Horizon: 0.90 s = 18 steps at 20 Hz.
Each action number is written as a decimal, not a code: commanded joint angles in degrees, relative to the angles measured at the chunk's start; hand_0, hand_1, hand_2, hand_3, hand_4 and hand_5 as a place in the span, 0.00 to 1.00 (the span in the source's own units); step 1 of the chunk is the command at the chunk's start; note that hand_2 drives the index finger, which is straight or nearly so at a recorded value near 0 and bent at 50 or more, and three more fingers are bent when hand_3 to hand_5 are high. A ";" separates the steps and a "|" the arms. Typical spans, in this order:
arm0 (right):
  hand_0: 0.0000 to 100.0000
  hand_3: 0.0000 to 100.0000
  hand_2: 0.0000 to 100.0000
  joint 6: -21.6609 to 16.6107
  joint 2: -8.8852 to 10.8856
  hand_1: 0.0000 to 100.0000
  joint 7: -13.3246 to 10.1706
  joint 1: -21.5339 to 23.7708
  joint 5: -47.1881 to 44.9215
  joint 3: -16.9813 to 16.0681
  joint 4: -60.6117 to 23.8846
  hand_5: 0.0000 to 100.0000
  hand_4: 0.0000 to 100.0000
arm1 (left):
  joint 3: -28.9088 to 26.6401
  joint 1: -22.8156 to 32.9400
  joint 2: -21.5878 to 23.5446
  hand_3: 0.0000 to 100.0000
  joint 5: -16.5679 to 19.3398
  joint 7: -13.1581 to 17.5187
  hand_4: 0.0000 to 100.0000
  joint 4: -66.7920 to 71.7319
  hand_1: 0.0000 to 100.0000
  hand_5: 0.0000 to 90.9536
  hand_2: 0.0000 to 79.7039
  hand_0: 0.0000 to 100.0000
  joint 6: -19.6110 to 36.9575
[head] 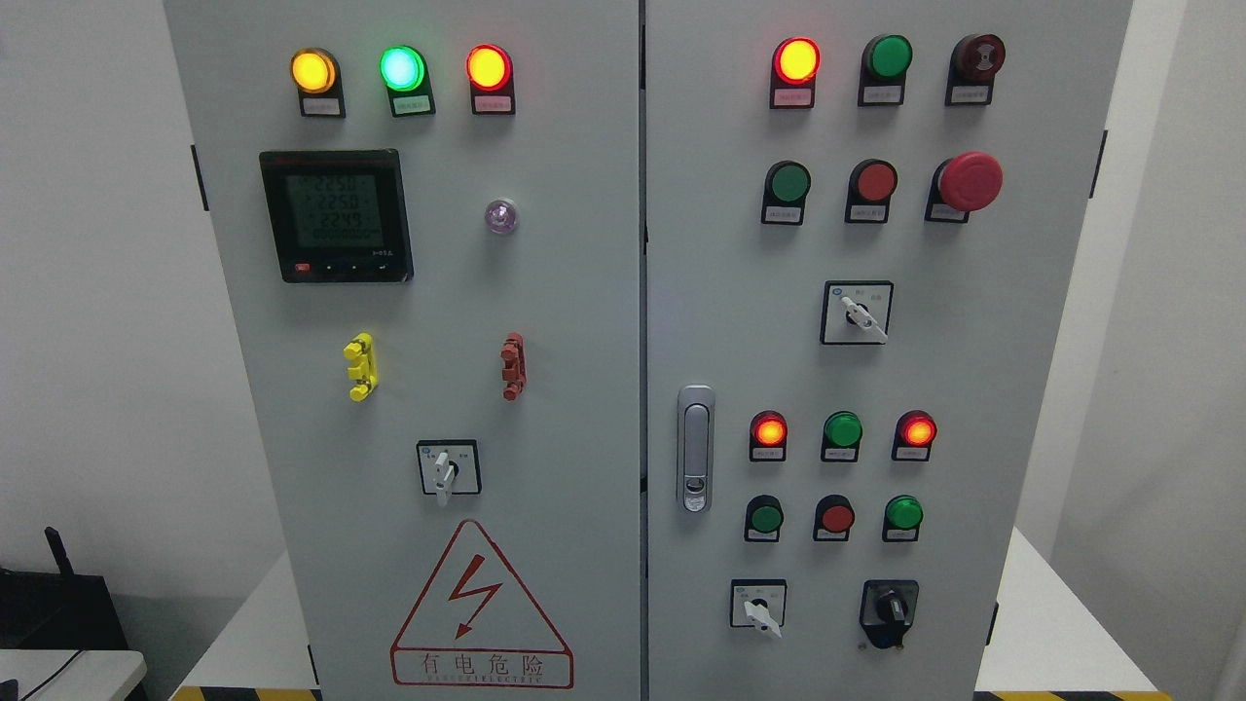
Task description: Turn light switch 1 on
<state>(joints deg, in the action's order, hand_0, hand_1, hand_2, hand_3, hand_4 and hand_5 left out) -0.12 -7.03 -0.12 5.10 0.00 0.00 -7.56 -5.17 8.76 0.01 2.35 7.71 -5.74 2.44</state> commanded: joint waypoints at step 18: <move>0.12 0.00 0.00 0.03 0.00 0.39 0.03 0.00 -1.49 1.14 0.00 0.00 0.00 | -1.68 3.10 2.71 0.00 1.51 -0.42 0.00 -13.23 0.00 0.00 0.00 0.36 -2.70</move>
<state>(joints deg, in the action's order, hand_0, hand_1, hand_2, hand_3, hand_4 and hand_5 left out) -0.12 -7.03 -0.12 5.10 0.00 0.00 -7.56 -5.39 9.97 0.66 3.81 7.49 -9.80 0.44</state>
